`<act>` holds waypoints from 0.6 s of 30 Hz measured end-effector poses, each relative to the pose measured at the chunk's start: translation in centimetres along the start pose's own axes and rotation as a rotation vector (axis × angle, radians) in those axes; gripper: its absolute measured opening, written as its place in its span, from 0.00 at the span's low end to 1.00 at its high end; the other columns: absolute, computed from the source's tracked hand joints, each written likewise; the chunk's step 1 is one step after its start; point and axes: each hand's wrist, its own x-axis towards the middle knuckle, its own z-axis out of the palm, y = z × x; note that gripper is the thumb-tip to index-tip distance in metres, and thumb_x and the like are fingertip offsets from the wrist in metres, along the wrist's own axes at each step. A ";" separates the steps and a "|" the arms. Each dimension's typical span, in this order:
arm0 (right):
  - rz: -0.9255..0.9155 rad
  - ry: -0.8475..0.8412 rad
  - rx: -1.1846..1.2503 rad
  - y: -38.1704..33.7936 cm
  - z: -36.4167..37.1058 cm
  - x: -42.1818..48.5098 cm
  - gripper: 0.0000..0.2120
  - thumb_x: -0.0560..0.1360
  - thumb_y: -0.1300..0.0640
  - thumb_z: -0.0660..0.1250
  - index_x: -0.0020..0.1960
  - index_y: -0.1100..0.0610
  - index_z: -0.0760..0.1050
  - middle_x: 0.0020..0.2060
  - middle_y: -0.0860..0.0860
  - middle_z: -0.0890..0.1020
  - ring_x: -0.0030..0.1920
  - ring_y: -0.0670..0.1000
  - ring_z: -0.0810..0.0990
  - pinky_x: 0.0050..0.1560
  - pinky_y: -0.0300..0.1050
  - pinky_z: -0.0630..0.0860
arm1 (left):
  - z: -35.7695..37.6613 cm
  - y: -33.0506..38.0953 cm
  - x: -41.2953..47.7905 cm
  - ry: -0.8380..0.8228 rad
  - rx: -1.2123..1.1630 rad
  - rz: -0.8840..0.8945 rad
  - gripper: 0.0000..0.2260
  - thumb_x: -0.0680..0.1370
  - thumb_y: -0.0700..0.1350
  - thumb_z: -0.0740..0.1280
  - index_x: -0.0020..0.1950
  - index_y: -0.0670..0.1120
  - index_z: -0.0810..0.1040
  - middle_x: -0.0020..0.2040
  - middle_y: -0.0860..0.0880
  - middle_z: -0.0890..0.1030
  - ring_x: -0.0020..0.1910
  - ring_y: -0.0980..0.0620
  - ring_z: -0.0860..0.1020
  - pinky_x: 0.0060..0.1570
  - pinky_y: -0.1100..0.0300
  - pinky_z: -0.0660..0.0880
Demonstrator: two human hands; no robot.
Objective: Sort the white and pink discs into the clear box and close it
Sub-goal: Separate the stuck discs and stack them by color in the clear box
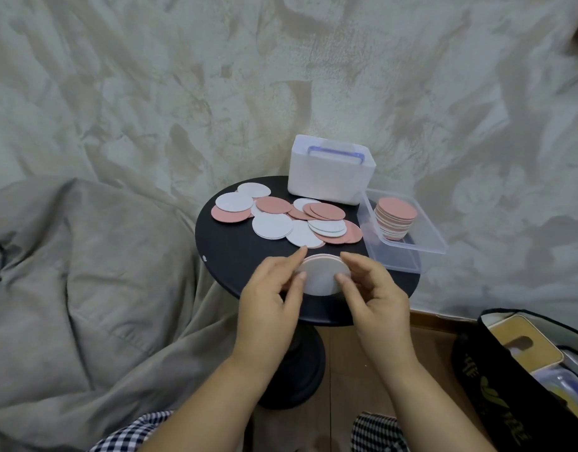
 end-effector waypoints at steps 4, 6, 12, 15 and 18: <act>-0.023 0.033 -0.019 0.0 -0.2 -0.1 0.19 0.73 0.64 0.68 0.52 0.39 0.75 0.47 0.35 0.80 0.52 0.37 0.78 0.52 0.31 0.74 | -0.3 0.4 -0.3 0.065 -0.095 -0.083 0.14 0.73 0.37 0.70 0.52 0.55 0.80 0.47 0.61 0.81 0.47 0.66 0.79 0.47 0.75 0.72; -0.050 0.038 -0.035 0.1 0.0 -0.3 0.20 0.73 0.66 0.67 0.55 0.42 0.75 0.50 0.38 0.79 0.53 0.36 0.77 0.52 0.28 0.72 | -0.3 0.3 -0.5 0.078 -0.063 -0.060 0.13 0.73 0.36 0.70 0.53 0.52 0.81 0.47 0.64 0.80 0.47 0.68 0.78 0.48 0.77 0.70; -0.081 0.057 -0.020 -0.1 0.1 -0.3 0.19 0.73 0.67 0.67 0.57 0.46 0.75 0.49 0.39 0.80 0.51 0.37 0.78 0.51 0.28 0.72 | -0.5 0.4 -0.4 0.147 -0.021 0.037 0.11 0.72 0.34 0.71 0.50 0.47 0.83 0.45 0.61 0.80 0.47 0.65 0.79 0.47 0.76 0.70; -0.041 0.060 -0.001 -0.2 0.0 -0.3 0.20 0.73 0.65 0.68 0.55 0.41 0.74 0.49 0.36 0.79 0.50 0.36 0.78 0.50 0.28 0.73 | -0.5 0.3 -0.3 0.142 -0.030 0.045 0.10 0.72 0.34 0.71 0.50 0.46 0.83 0.45 0.59 0.81 0.46 0.63 0.79 0.46 0.74 0.72; -0.001 0.048 -0.006 0.1 0.1 -0.4 0.20 0.73 0.64 0.68 0.52 0.39 0.74 0.48 0.37 0.80 0.50 0.37 0.78 0.50 0.29 0.73 | -0.5 -0.1 -0.4 0.116 -0.023 0.024 0.10 0.72 0.35 0.71 0.49 0.46 0.83 0.45 0.58 0.81 0.46 0.63 0.79 0.45 0.74 0.72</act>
